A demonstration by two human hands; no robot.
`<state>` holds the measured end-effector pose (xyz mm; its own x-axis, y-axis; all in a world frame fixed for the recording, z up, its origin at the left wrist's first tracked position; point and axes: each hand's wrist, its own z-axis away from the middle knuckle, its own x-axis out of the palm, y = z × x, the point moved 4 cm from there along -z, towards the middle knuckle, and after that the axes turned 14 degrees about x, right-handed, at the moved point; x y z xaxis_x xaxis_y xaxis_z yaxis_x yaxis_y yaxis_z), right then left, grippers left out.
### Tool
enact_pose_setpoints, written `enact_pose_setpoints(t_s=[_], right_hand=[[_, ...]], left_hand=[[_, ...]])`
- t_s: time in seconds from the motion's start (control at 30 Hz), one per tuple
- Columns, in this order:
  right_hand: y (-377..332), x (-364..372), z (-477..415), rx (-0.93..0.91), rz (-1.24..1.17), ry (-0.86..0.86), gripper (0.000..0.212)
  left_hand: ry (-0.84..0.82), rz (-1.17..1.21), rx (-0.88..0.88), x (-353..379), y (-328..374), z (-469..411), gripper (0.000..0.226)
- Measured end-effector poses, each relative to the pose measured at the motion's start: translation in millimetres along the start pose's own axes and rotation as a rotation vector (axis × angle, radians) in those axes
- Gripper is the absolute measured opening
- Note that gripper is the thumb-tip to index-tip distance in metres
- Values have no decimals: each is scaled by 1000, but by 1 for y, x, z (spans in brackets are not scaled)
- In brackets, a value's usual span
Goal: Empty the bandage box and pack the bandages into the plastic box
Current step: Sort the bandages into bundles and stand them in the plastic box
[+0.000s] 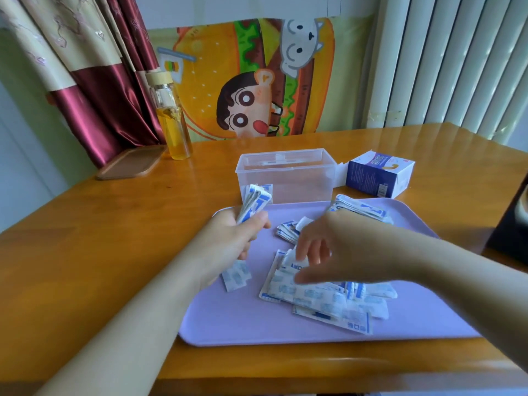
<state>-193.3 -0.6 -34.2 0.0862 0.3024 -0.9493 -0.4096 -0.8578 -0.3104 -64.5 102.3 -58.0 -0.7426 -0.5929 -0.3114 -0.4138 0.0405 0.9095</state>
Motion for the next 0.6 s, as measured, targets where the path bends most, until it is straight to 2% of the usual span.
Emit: enact_pose_setpoints(t_s=[0.07,0.13,0.3,0.4,0.5,0.6], right_hand=[[1,22,4,63,164,-110,47],[0,31,4,87,219,-104,57],[3,35,-6,103,129,-180,42],[12,29,-13,118,34,-166,22],[24,20,-18,179,-120,-110,39],[34,18,-22,235,-406,-115,32]], left_hand=[[-26,-64,4,-5,-6,3,21],[-37,-106,1,-9,-10,6,19],[-75,-117,-74,-15,-20,11,36],[-58,-66,-89,-15,-21,14,14],[-1,53,-113,-14,-21,14,8],[25,199,-148,-4,-17,16,11]])
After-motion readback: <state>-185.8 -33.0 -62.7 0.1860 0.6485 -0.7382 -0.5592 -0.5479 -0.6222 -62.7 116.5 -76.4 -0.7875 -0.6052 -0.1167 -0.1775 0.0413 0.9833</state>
